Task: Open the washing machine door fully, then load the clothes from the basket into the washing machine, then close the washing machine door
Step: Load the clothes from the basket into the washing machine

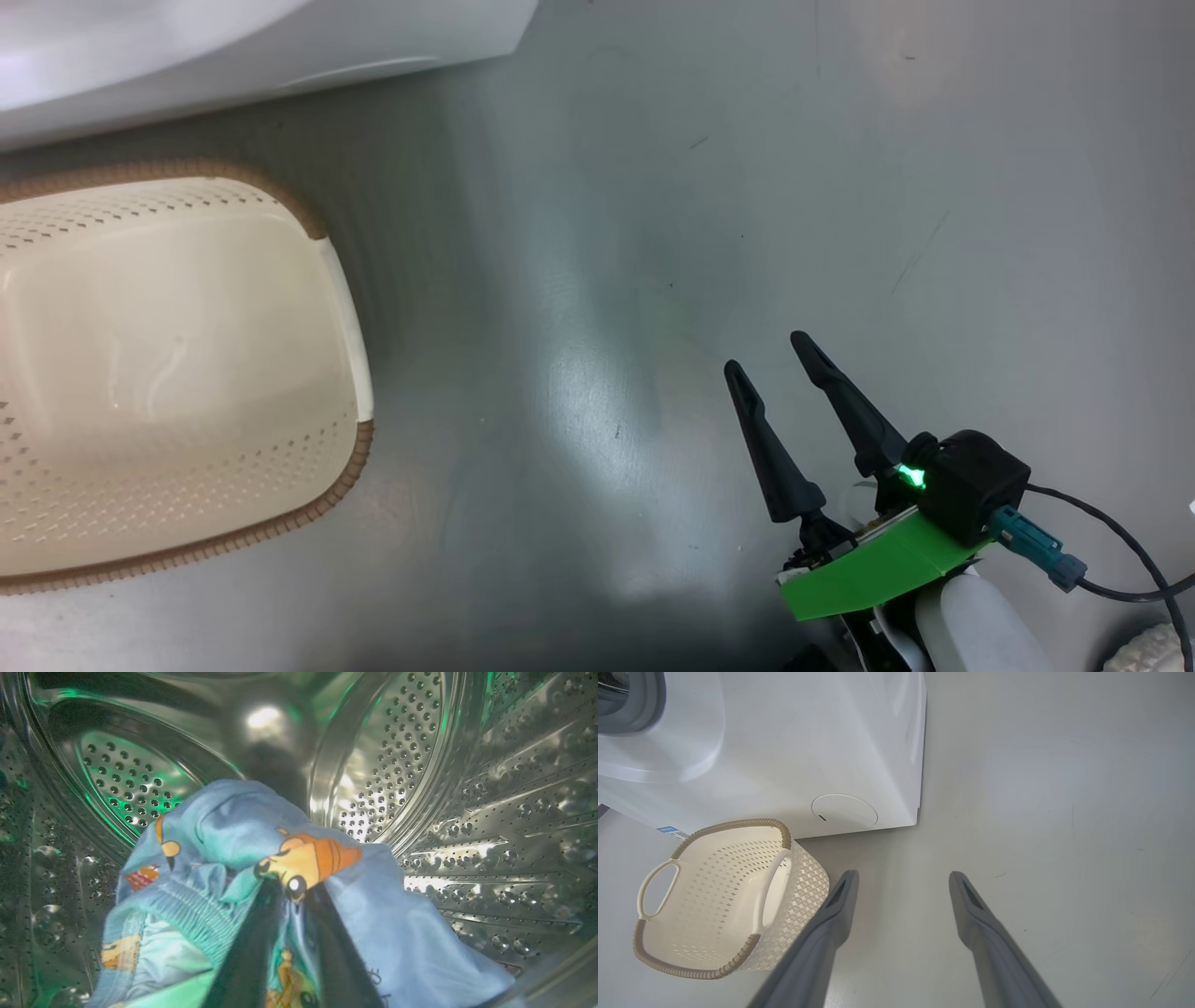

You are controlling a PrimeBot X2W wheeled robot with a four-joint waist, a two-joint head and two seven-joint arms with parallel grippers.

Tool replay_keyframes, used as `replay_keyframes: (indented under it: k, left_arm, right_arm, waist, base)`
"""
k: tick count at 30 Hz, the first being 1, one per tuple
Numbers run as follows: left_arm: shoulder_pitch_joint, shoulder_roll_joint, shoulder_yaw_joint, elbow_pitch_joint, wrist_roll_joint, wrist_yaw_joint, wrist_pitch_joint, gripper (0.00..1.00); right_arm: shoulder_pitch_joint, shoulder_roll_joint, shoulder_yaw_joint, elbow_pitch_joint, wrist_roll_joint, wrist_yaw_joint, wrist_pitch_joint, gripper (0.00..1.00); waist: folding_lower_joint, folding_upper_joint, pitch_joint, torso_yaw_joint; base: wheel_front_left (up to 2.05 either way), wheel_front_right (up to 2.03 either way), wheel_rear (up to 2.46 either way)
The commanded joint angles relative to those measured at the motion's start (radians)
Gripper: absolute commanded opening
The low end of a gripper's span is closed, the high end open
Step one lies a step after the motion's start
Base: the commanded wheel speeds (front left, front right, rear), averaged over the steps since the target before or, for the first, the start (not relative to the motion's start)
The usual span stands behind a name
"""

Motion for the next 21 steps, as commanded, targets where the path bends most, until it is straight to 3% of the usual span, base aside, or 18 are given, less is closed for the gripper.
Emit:
replay_keyframes:
  k: [1, 21]
  left_arm:
    - [0.021, 0.049, 0.012, -0.014, 0.006, -0.002, -0.005, 1.00]
    - [0.105, -0.012, -0.127, 0.027, -0.111, -0.003, -0.005, 1.00]
  right_arm:
    - [0.021, 0.002, 0.019, -0.012, 0.007, 0.003, -0.012, 1.00]
    - [-0.011, 0.002, -0.005, 0.037, 0.009, 0.003, -0.012, 1.00]
  waist:
    - [0.0000, 0.0000, -0.006, 0.002]
    - [0.0000, 0.0000, -0.132, 0.044]
  base:
    - [0.00, 0.00, 0.00]
    - [0.00, 0.00, 0.00]
